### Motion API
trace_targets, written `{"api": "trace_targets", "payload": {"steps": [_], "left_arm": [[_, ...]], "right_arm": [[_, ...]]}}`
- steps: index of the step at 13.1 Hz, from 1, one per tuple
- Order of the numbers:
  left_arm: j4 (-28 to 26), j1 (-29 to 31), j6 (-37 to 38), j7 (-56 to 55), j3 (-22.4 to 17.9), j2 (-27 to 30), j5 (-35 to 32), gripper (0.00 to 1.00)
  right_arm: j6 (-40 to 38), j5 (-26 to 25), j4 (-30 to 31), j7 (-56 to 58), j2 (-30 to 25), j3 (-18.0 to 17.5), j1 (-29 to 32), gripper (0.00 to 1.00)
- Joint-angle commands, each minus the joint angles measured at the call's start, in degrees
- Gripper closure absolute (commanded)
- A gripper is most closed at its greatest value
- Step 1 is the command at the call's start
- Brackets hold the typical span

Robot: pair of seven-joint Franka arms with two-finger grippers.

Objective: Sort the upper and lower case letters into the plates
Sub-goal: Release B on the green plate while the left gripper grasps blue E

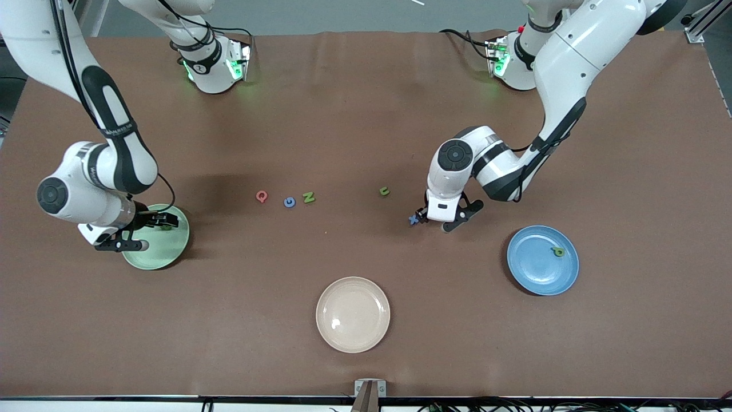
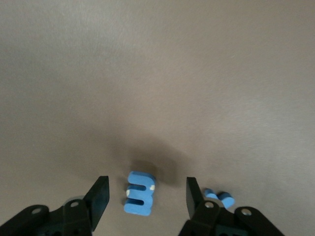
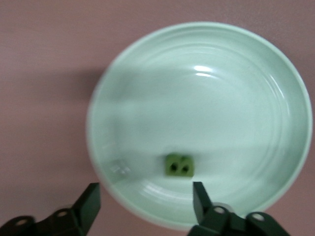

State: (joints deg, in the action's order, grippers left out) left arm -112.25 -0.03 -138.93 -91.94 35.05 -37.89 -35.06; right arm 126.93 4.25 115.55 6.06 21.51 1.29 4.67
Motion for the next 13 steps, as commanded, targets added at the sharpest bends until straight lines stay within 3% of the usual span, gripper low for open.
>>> {"api": "trace_targets", "payload": {"steps": [1, 4, 8, 10, 13], "left_arm": [[-1.74, 1.00, -1.16, -1.22, 0.28, 0.36, -1.59, 0.38], [-1.75, 0.65, -1.08, -1.49, 0.28, 0.27, -1.59, 0.58], [-1.57, 0.82, -0.28, -0.35, 0.28, 0.80, -1.59, 0.95], [-0.87, 1.52, 0.24, 1.75, 0.28, 2.55, -1.59, 0.98], [2.81, 5.90, 6.90, 10.61, 0.46, 5.63, -1.50, 0.98]], "right_arm": [[-8.34, -0.38, -0.07, -11.99, -7.52, -0.24, -5.09, 0.00], [-10.21, -0.38, 1.77, -25.09, -9.91, -0.33, -11.07, 0.00], [-7.93, -0.29, 3.97, -43.82, -10.00, -0.41, -19.86, 0.00], [-1.02, -0.29, 8.34, -47.62, -9.91, -0.41, -23.55, 0.00], [13.48, -0.21, 15.30, -48.78, -8.69, -0.41, -26.55, 0.00]]}}
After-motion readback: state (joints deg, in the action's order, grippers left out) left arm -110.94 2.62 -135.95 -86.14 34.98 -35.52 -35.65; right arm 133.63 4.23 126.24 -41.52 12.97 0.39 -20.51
